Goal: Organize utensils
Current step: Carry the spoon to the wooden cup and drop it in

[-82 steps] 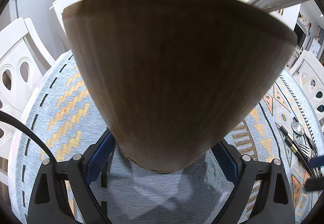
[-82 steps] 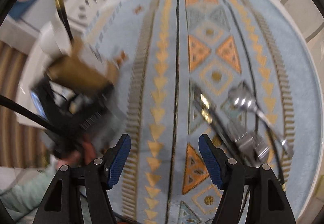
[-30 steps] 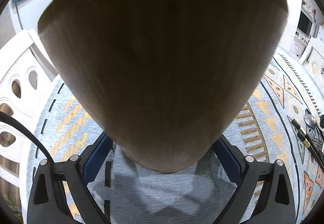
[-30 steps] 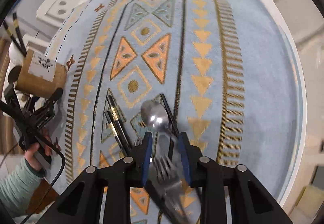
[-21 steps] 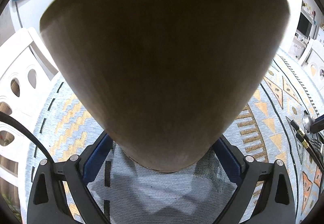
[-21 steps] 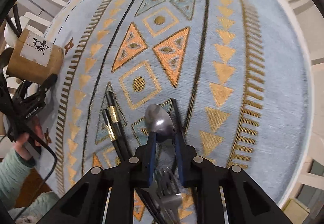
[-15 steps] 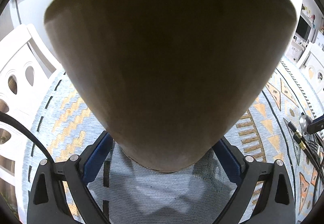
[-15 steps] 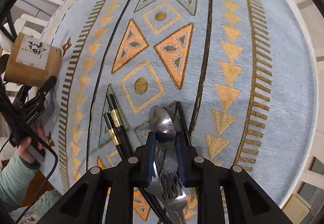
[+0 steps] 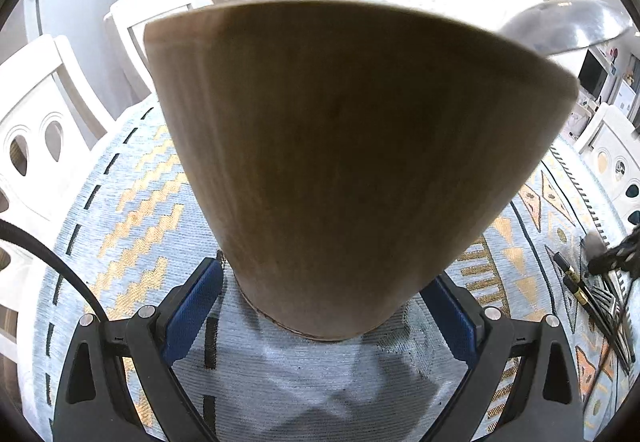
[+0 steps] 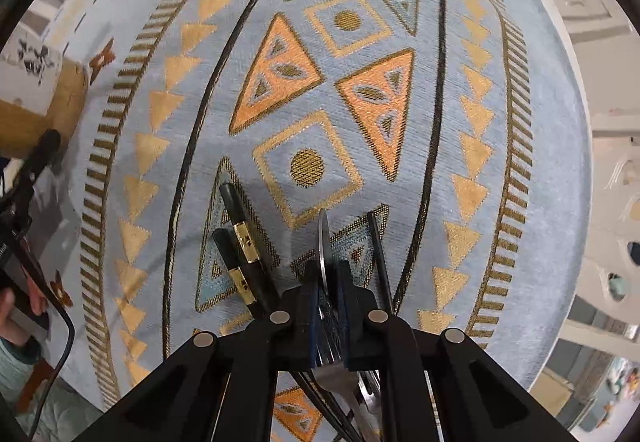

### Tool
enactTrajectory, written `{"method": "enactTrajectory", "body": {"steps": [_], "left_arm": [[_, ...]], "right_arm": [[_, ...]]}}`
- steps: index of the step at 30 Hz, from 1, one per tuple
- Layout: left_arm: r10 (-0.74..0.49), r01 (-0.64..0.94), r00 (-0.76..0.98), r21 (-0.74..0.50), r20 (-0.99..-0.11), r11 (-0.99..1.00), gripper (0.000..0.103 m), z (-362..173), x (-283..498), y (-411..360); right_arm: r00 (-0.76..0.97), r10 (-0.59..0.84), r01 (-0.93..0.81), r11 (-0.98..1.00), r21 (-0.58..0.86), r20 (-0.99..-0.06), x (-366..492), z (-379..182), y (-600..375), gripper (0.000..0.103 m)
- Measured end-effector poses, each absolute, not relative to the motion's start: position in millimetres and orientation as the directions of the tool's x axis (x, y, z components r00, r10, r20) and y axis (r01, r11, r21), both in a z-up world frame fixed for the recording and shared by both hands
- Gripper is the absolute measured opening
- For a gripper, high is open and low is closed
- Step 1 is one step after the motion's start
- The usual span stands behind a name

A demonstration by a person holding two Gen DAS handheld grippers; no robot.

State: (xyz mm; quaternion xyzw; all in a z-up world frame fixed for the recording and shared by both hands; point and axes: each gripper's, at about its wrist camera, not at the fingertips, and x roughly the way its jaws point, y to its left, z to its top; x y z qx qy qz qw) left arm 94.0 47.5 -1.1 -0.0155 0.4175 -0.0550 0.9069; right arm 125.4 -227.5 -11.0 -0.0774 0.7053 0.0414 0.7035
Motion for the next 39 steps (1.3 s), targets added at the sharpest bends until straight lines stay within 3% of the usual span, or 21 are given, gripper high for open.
{"method": "enactTrajectory", "body": {"steps": [6, 11, 17, 26, 33, 39], "left_arm": [[-0.092, 0.084, 0.649, -0.048, -0.756, 0.995, 0.099, -2, 92, 36], [-0.088, 0.082, 0.658, -0.044, -0.748, 0.996, 0.098, 2, 88, 31], [-0.071, 0.072, 0.675, -0.030, -0.735, 0.997, 0.099, 6, 78, 26], [-0.047, 0.068, 0.678, -0.001, -0.734, 0.998, 0.099, 7, 74, 16], [-0.034, 0.066, 0.675, 0.014, -0.737, 0.998, 0.099, 5, 73, 12], [-0.025, 0.064, 0.675, 0.025, -0.737, 0.998, 0.099, 4, 75, 12]], "right_arm": [[0.178, 0.095, -0.103, 0.992, 0.077, -0.980, 117, 51, -250, 0.004], [0.361, 0.237, -0.107, 0.971, 0.212, -0.902, 108, 104, -258, 0.004], [0.537, 0.367, -0.151, 0.928, 0.342, -0.759, 102, 158, -266, 0.004], [0.666, 0.561, -0.374, 0.821, 0.431, -0.492, 123, 260, -190, 0.004], [0.629, 0.625, -0.464, 0.779, 0.421, -0.463, 147, 257, -113, 0.004], [0.629, 0.587, -0.469, 0.809, 0.353, -0.509, 159, 220, -68, 0.004]]}}
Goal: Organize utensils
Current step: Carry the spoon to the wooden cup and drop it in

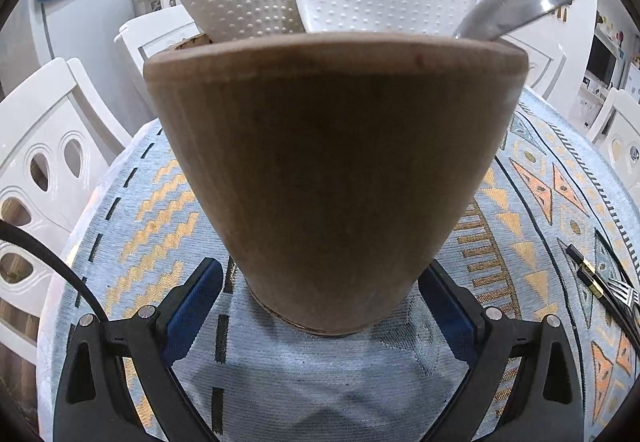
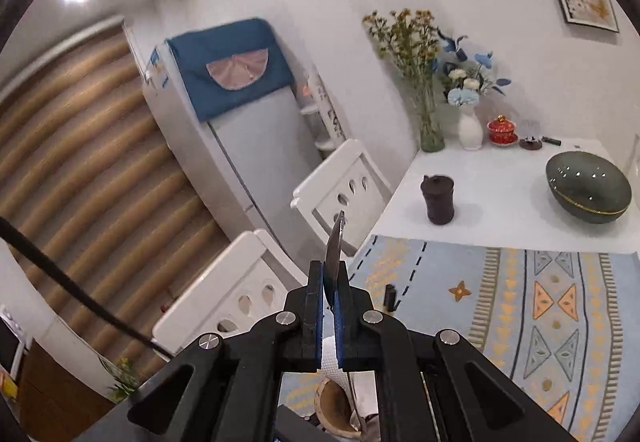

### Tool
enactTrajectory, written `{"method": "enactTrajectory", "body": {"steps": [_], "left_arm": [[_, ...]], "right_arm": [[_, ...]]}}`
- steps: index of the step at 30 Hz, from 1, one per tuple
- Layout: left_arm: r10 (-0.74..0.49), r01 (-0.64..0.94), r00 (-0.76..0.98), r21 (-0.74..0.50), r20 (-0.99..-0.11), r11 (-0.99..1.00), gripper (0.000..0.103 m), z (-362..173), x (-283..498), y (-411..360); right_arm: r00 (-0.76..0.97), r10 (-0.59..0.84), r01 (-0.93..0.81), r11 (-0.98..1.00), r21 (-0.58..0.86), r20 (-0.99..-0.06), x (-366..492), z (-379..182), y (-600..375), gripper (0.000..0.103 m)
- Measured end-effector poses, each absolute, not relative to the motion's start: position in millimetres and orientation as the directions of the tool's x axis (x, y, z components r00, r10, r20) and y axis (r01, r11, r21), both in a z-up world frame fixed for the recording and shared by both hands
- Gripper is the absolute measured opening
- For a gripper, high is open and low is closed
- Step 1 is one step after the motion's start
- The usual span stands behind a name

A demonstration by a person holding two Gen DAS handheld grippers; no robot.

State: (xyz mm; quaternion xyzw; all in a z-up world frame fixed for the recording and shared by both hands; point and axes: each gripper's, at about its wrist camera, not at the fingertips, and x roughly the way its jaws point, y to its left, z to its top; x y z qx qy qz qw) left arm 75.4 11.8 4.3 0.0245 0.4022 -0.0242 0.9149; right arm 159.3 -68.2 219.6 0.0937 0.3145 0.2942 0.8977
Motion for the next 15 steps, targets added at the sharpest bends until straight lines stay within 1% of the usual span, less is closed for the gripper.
{"method": "enactTrajectory", "body": {"steps": [7, 15], "left_arm": [[-0.020, 0.062, 0.676, 0.031, -0.736, 0.998, 0.100, 5, 75, 11], [-0.018, 0.065, 0.671, 0.035, -0.741, 0.997, 0.100, 5, 75, 11]], "right_arm": [[0.581, 0.598, -0.436, 0.801, 0.410, -0.551, 172, 180, -68, 0.004], [0.592, 0.581, -0.438, 0.814, 0.383, -0.559, 168, 176, -74, 0.004]]}}
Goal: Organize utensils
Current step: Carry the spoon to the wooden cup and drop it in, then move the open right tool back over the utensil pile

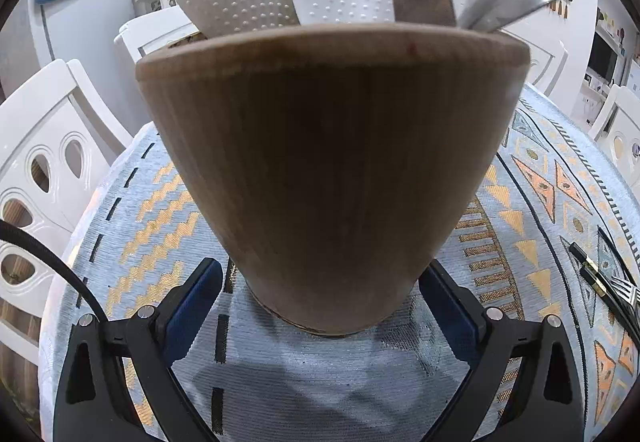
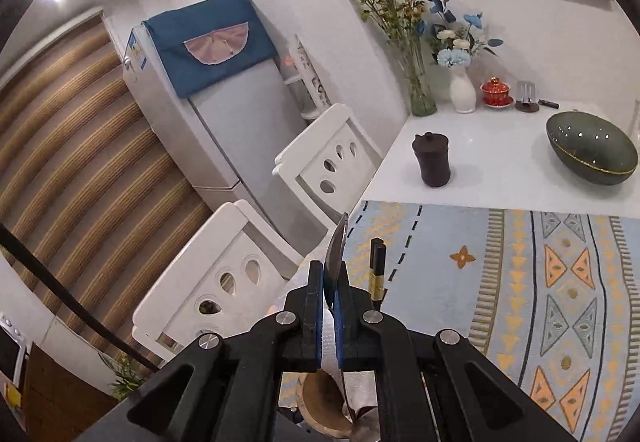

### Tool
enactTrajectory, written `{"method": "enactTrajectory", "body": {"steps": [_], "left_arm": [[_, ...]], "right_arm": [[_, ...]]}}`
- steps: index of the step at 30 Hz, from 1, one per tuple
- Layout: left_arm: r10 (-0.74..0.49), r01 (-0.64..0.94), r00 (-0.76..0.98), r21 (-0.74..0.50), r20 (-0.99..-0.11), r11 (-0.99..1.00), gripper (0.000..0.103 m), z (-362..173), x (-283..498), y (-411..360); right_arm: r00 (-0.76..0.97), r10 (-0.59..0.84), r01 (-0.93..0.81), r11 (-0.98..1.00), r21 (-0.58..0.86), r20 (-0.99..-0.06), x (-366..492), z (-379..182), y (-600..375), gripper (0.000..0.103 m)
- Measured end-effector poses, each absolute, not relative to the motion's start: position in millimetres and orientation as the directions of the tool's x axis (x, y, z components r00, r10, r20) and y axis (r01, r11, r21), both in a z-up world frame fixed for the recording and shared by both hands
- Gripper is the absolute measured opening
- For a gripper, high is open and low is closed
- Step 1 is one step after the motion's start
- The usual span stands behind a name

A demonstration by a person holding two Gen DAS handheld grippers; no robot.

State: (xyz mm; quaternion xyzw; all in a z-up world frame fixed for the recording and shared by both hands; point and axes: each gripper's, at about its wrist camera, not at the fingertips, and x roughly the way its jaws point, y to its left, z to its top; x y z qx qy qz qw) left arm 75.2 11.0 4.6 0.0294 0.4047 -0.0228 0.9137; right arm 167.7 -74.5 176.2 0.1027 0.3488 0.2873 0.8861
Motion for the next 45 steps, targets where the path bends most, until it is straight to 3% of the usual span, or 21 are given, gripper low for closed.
{"method": "enactTrajectory", "body": {"steps": [18, 21, 34, 38, 41, 43, 45], "left_arm": [[-0.017, 0.066, 0.672, 0.038, -0.740, 0.997, 0.100, 4, 75, 10], [-0.017, 0.066, 0.673, 0.038, -0.740, 0.997, 0.100, 4, 75, 10], [-0.016, 0.066, 0.672, 0.039, -0.741, 0.997, 0.100, 4, 76, 11], [-0.017, 0.067, 0.670, 0.038, -0.742, 0.997, 0.100, 4, 75, 10], [-0.017, 0.067, 0.669, 0.038, -0.743, 0.997, 0.100, 4, 76, 10], [-0.017, 0.067, 0.669, 0.038, -0.743, 0.997, 0.100, 4, 76, 10], [-0.016, 0.067, 0.669, 0.039, -0.743, 0.997, 0.100, 4, 76, 10]], "right_arm": [[0.552, 0.581, -0.474, 0.809, 0.349, -0.597, 158, 177, -73, 0.004], [0.522, 0.584, -0.472, 0.805, 0.360, -0.621, 161, 177, -73, 0.008], [0.624, 0.565, -0.371, 0.822, 0.432, -0.539, 156, 217, -137, 0.011], [0.676, 0.540, -0.331, 0.830, 0.448, -0.501, 148, 238, -173, 0.019], [0.723, 0.500, -0.293, 0.847, 0.443, -0.477, 139, 253, -204, 0.029], [0.752, 0.469, -0.262, 0.858, 0.443, -0.463, 131, 261, -228, 0.043], [0.776, 0.433, -0.226, 0.869, 0.439, -0.458, 122, 264, -251, 0.047]]}}
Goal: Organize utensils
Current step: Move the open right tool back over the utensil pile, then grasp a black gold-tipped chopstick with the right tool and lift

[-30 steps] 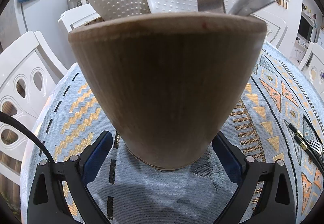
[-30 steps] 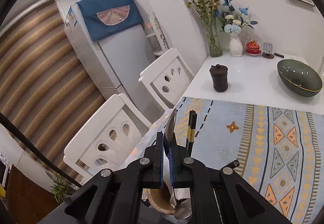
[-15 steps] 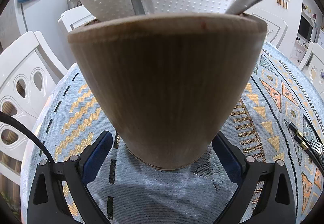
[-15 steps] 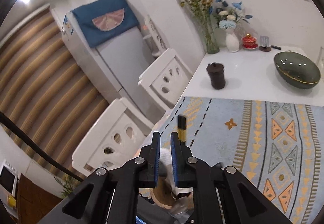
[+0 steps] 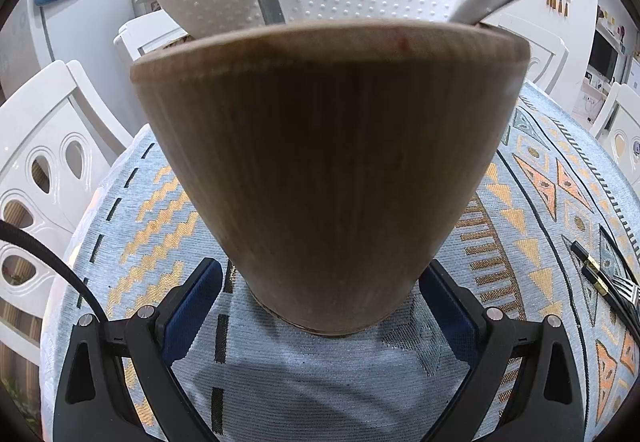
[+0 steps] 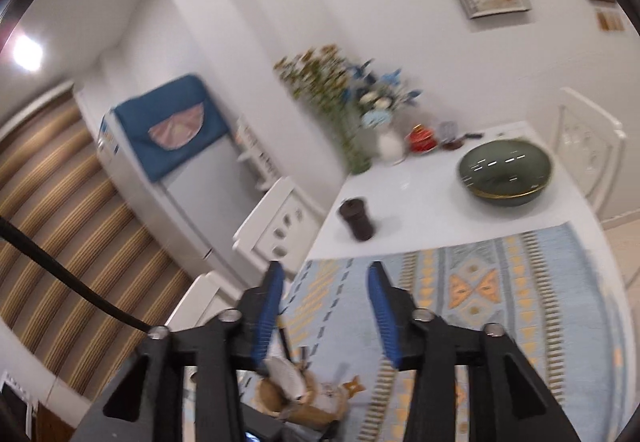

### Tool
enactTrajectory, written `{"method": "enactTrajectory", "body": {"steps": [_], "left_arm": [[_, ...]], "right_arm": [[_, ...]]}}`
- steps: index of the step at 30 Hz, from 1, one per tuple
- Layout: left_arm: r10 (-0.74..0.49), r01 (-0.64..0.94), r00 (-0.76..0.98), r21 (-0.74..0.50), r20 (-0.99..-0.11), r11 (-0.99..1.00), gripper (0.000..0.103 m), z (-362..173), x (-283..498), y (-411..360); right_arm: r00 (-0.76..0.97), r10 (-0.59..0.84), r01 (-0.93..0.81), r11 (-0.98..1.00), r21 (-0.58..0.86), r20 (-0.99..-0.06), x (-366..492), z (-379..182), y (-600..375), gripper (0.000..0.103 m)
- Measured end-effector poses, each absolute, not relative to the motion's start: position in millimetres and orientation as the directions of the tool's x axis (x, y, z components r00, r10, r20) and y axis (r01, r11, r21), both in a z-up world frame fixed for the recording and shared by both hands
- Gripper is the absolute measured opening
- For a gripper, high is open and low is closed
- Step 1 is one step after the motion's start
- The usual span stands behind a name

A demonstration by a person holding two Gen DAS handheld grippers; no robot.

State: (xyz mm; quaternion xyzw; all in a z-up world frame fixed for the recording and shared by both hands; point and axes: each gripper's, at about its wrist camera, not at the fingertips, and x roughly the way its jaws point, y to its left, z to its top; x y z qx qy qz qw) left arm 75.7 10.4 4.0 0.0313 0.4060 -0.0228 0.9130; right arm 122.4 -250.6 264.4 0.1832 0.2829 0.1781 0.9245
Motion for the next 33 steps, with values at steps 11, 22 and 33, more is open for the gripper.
{"method": "enactTrajectory", "body": {"steps": [11, 22, 33], "left_arm": [[-0.012, 0.070, 0.662, 0.046, -0.749, 0.997, 0.100, 1, 79, 12], [-0.002, 0.071, 0.661, 0.059, -0.751, 0.996, 0.100, 0, 80, 5], [-0.004, 0.071, 0.661, 0.057, -0.751, 0.996, 0.100, -1, 80, 5]], "right_arm": [[0.666, 0.206, 0.101, 0.927, 0.360, -0.717, 80, 192, -347, 0.048], [0.342, 0.263, 0.186, 0.922, 0.340, -0.902, 73, 77, -338, 0.035], [0.125, 0.217, -0.082, 0.975, 0.208, -0.968, 104, 13, -268, 0.011]]}}
